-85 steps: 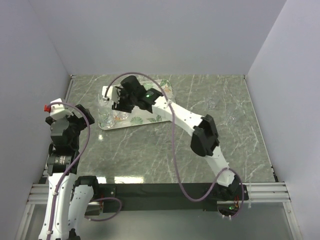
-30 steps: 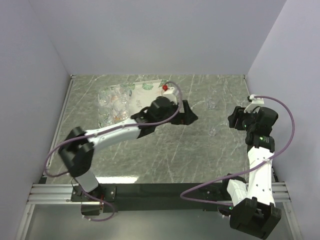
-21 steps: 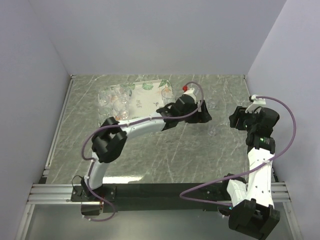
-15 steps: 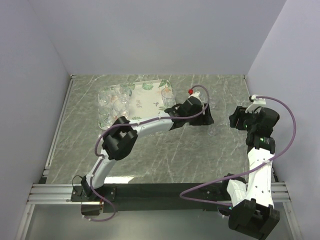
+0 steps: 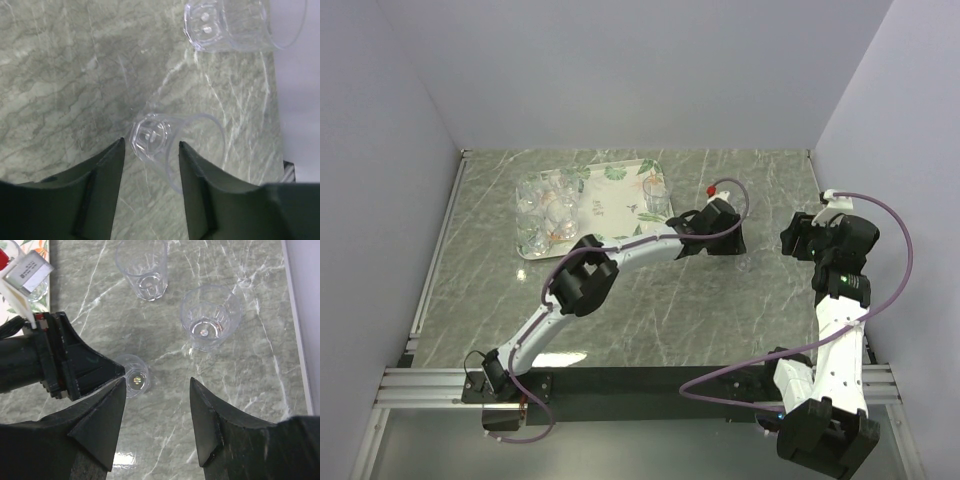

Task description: Place the glasses into the tray

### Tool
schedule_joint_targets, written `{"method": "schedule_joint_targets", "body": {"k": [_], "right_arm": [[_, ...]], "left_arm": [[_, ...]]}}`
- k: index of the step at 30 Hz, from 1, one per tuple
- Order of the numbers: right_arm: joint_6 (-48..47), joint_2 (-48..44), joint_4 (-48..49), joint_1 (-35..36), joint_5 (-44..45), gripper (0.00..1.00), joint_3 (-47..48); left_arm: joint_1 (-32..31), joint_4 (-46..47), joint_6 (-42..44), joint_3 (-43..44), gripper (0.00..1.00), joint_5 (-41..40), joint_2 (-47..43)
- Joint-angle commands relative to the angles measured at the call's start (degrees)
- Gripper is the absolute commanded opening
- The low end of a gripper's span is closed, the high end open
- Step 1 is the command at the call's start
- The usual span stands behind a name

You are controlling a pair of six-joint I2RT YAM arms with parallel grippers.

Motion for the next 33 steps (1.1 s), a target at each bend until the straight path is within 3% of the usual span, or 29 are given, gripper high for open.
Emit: {"method": "schedule_joint_targets", "body": {"k": [1, 10, 13, 23, 33], "right_arm": [[0.03, -0.20, 2.10, -0.41, 0.72, 0.61, 0.15], [-0.06, -0.28, 2.27, -0.50, 0.90, 0.61, 0.07], [-0.33, -0.37, 2.18, -0.41, 0.90, 0.61, 0.07], [-0.85, -0.72, 1.92, -0.58, 0.28, 0.61, -0.02], [-1.12, -0.28, 1.75, -0.58, -0.24, 0.61, 0.07]], "left_arm": [[-0.77, -1.35, 0.10, 4.95, 0.47, -3.05, 1.58], [-1.56, 0.22, 3.79, 0.58, 0.08, -6.31, -1.04], [-1.47, 3.63, 5.72, -5.38, 0.00, -6.23, -4.47], [-1.03, 12.44, 13.45, -25.96, 0.00, -10.18, -23.96], [3.70, 10.07, 18.56, -44.86, 0.00, -17.38, -42.35]]}}
